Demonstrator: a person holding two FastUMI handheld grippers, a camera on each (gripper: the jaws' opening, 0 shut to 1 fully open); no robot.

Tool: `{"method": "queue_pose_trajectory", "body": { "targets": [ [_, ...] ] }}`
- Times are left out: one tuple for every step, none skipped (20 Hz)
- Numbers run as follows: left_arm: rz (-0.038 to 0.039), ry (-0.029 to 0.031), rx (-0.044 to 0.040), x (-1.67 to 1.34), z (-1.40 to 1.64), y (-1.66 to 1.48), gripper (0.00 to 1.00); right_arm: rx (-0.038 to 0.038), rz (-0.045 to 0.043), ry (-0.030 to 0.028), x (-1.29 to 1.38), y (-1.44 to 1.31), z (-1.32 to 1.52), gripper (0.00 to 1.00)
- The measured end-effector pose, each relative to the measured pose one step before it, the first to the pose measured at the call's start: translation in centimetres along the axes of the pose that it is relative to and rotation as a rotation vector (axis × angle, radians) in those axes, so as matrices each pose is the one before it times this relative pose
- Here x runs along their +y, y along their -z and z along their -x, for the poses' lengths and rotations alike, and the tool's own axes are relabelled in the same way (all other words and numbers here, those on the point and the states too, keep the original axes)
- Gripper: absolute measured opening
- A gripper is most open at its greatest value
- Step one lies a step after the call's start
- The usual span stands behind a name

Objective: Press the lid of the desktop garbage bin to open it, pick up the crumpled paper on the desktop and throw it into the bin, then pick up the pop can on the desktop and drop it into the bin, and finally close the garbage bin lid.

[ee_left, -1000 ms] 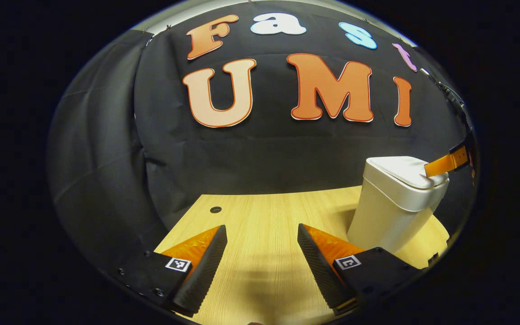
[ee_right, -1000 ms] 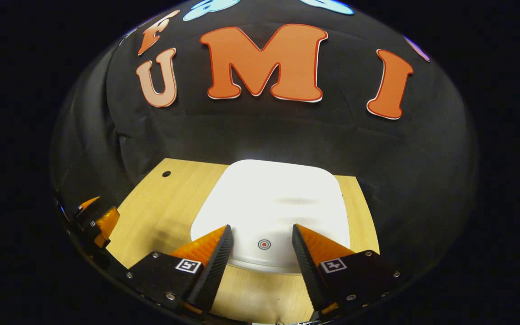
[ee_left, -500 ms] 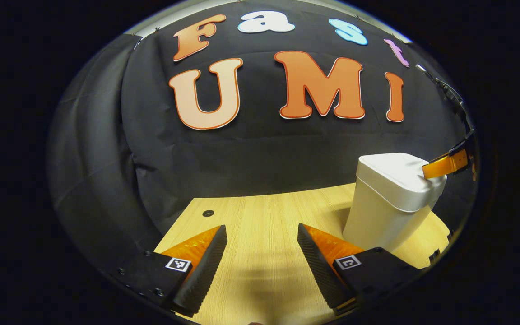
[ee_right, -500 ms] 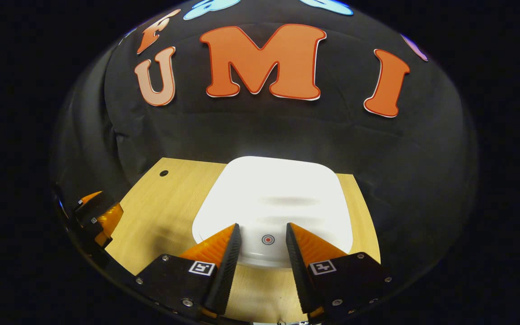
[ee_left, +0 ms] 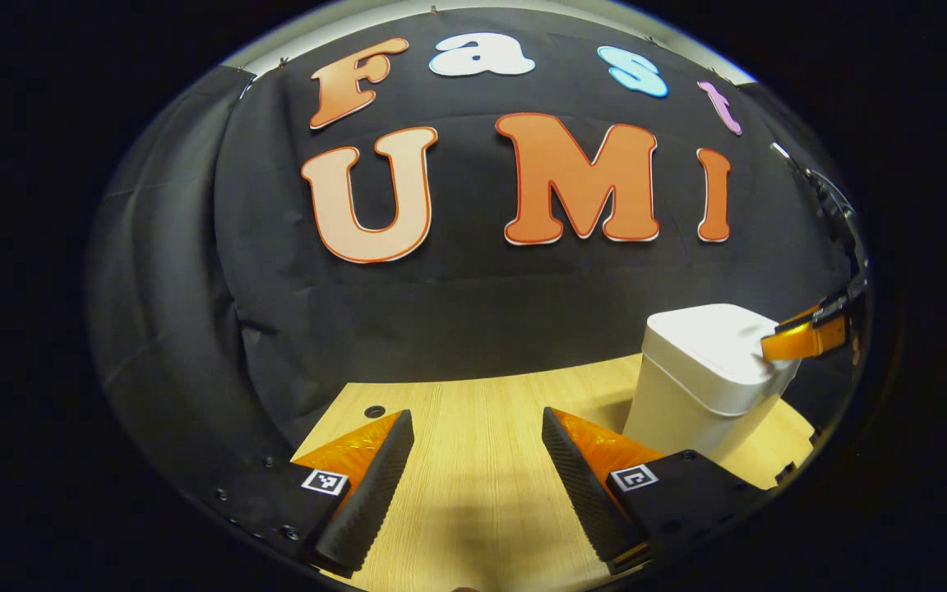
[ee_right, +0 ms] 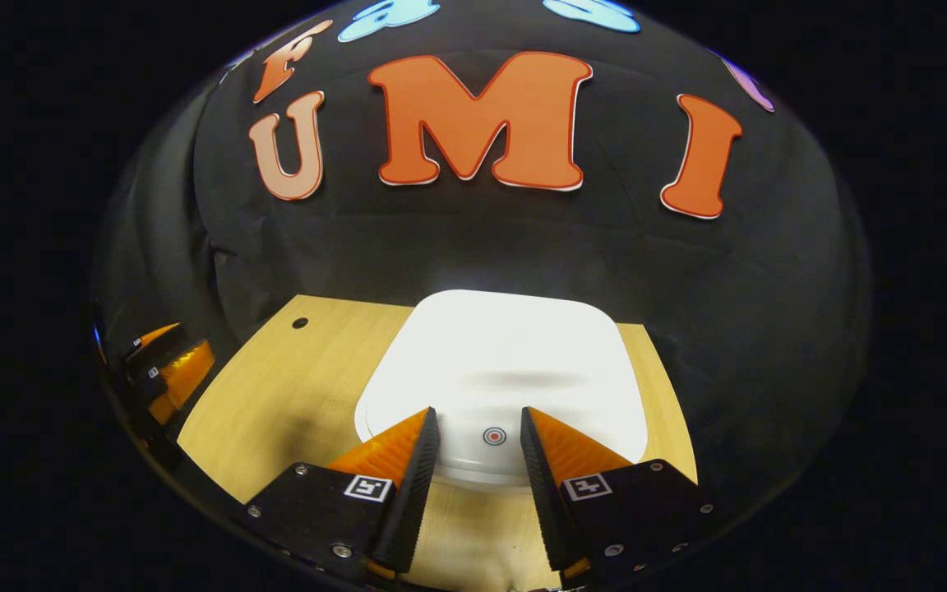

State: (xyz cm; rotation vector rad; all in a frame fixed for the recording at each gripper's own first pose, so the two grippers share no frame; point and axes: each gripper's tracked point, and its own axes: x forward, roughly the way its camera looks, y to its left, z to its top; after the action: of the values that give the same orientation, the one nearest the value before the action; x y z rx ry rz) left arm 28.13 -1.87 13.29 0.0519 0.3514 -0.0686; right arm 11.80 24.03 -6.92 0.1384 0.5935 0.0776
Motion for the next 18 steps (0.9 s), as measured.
{"method": "queue_pose_trajectory", "body": {
  "targets": [
    [0.00084,-0.00060,-0.01282,0.168,0.185,-0.685,1.00,-0.00271,0.00075,0.00199,-0.071,0.094,0.020,0.61],
    [-0.00190,0.00229,-0.01771,0.077,0.308,-0.749,1.00,-0.00405,0.00441,-0.00087,0.059,-0.062,0.067,0.61],
    [-0.00683,-0.00572,-0.01905,0.382,0.183,-0.731,1.00,-0.00118,-0.00036,0.00289,0.008,-0.071,-0.032,0.61],
    [-0.00413,-0.00487,-0.01440,0.344,0.171,-0.566,1.00,-0.00646,0.00233,0.00263,0.033,0.009,0.135,0.61],
    [0.00294,0.00148,-0.01306,0.196,0.202,-0.738,0.95,-0.00829,0.01193,-0.00283,0.116,-0.095,-0.028,0.61],
    [0.00879,0.00033,-0.01766,0.249,0.221,-0.860,0.95,-0.01632,0.01864,-0.00387,0.093,-0.196,0.105,0.57],
    [0.00814,0.00043,-0.01737,0.238,0.293,-0.913,1.00,-0.02357,0.01913,-0.00340,0.194,-0.505,0.152,0.61],
    [0.00443,-0.00142,-0.01952,0.341,0.128,-0.946,1.00,-0.02582,0.01555,-0.00801,0.544,-0.542,0.442,0.61],
    [-0.00224,-0.00175,-0.01889,0.228,0.173,-0.912,1.00,-0.02775,0.00906,-0.01159,0.644,-0.754,0.191,0.61],
    [-0.00508,-0.00038,-0.01733,0.153,0.139,-0.813,0.99,-0.03249,0.00662,-0.00758,1.117,-0.483,0.341,0.61],
    [-0.00447,0.00152,-0.02119,0.084,0.267,-0.904,1.00,-0.03372,0.00335,-0.00395,0.421,-0.844,0.086,0.61],
    [-0.00307,0.00460,-0.02225,0.073,0.084,-0.887,1.00,-0.03449,0.00076,-0.00779,0.529,-1.100,0.003,0.61],
    [-0.00286,0.00474,-0.02198,-0.064,0.027,-0.856,1.00,-0.03708,-0.00225,-0.00831,0.468,-1.123,-0.024,0.61],
    [-0.00396,0.00358,-0.01885,-0.038,0.134,-0.532,1.00,-0.03851,-0.00347,-0.00813,0.398,-0.942,0.178,0.61],
    [0.00024,0.00233,-0.01677,0.003,0.020,-0.572,1.00,-0.03300,-0.00258,-0.00776,0.499,-1.013,0.191,0.61],
    [0.00600,0.00232,-0.01211,-0.042,0.012,-0.505,1.00,-0.02937,-0.00121,-0.00591,0.475,-0.932,-0.030,0.63],
    [0.00730,0.00042,-0.01199,0.126,0.141,-0.359,0.99,-0.02612,-0.00238,-0.00208,0.312,-0.670,-0.030,0.62],
    [0.00524,-0.00385,-0.01058,0.142,0.110,-0.402,1.00,-0.02157,-0.00383,-0.00202,0.345,-0.638,-0.071,0.69]
  ]
}}
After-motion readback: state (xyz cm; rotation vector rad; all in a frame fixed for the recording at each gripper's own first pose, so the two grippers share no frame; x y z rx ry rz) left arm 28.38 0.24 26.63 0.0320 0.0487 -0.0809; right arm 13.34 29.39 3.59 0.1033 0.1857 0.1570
